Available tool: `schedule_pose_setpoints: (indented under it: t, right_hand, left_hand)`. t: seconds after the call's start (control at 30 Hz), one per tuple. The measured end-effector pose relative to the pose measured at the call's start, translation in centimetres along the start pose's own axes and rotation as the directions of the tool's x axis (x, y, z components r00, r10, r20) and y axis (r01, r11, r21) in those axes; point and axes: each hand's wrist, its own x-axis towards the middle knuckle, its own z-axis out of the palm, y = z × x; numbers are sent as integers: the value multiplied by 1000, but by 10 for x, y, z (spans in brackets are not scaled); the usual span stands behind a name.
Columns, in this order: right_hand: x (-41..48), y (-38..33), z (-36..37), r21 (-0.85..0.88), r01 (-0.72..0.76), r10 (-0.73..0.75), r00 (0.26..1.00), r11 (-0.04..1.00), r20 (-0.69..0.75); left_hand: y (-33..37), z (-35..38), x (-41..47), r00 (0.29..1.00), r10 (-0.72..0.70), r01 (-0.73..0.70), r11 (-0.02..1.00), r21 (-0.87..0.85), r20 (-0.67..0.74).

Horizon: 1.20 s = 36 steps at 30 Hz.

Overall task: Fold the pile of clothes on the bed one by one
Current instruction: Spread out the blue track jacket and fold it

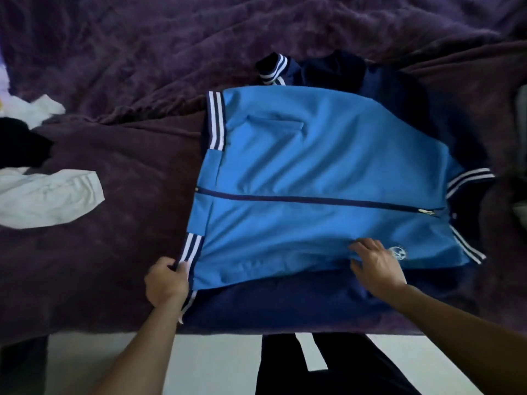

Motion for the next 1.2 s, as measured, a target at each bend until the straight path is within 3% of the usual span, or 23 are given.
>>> schedule_pose_setpoints:
  t: [0.03,0.1,0.17,0.2,0.23,0.27,0.33,0.43,0.5,0.7,0.77,0.83,0.93,1.03,1.13,1.2]
  right_hand:
    - [-9,7,-3,-15,-19,18,999,1000,-48]
    - [-28,22,-11,-49,-54,47,990,997,-130]
    - [-47,36,-13,-63,-42,36,995,997,-94]
    - [-55,42,-10,-94,-22,21,1000,995,-14]
    - [-63,47,-4,-166,12,2,997,986,83]
    - [-68,51,2,-270,37,8,986,962,165]
    - [-74,59,14,-397,-37,112,979,917,168]
    - [-77,65,23,-229,-190,166,979,955,-119]
    - [-94,67,24,-179,-200,165,967,963,-192]
    - [-178,89,14,-346,-259,282,959,902,18]
    - [-174,88,-1,-300,-306,339,938,904,64]
    - [-156,87,-22,-236,-339,367,926,911,88]
    - [-114,85,-57,-157,-361,366,931,919,4]
    - [-65,78,-76,-70,-347,337,933,935,-128]
    - [-29,67,-74,3,-373,360,893,928,-271]
    - [-22,53,-66,53,-376,369,857,925,-359]
  left_hand:
    - [-4,-3,-2,999,13,-13,1000,9,-38]
    - [-9,-1,-14,965,253,-253,968,10,-65]
    - [-16,9,-37,811,577,-581,814,15,92]
    - [-23,16,-49,714,664,-685,728,26,221]
    - [-30,24,-60,636,678,-749,657,84,368]
    - [-38,32,-66,601,631,-783,588,202,491]
    - [-59,47,-68,595,527,-799,465,381,607]
    - [-72,50,-60,552,613,-833,423,356,565]
    - [-81,43,-50,523,636,-852,397,340,568]
    - [-100,6,-60,344,679,-938,273,211,649]
    - [-90,-12,-59,367,685,-928,318,196,629]
    - [-73,-35,-46,439,701,-884,450,128,562]
    - [-31,-64,-16,516,687,-810,586,29,512]
    - [21,-64,17,568,691,-781,623,30,448]
    - [55,-37,37,665,679,-740,655,153,310]
    - [57,-20,30,668,709,-743,626,235,226]
